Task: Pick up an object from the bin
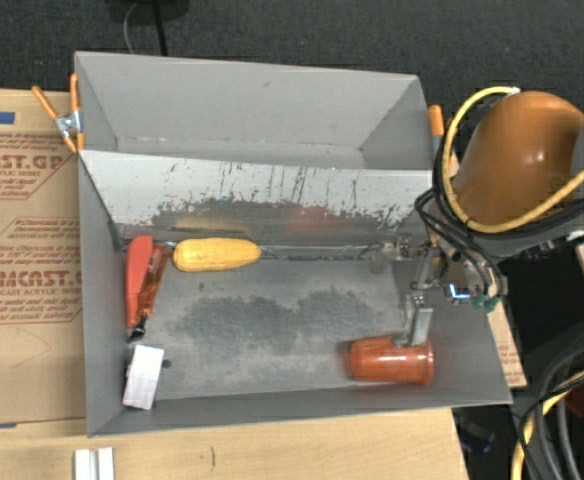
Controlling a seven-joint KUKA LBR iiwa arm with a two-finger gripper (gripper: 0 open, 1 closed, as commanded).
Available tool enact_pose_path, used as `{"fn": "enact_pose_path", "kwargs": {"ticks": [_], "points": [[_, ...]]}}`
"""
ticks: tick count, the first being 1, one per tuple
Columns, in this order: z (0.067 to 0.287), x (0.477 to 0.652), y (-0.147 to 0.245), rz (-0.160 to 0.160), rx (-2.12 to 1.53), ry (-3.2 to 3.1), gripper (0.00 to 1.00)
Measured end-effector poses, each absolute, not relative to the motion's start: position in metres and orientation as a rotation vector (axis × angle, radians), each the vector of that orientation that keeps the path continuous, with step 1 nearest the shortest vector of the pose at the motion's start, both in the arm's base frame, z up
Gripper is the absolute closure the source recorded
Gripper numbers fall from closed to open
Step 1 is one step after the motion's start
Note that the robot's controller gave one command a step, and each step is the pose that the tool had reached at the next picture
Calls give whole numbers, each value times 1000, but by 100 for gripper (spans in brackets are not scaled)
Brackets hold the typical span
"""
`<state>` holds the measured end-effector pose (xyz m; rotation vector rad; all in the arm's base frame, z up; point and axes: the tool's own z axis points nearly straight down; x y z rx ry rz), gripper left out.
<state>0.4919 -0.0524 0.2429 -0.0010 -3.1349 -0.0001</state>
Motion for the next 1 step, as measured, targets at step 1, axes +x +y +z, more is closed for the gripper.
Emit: {"fn": "enact_pose_path", "kwargs": {"ticks": [1], "points": [[247, 493, -52, 1, 0, -3143, 0]]}}
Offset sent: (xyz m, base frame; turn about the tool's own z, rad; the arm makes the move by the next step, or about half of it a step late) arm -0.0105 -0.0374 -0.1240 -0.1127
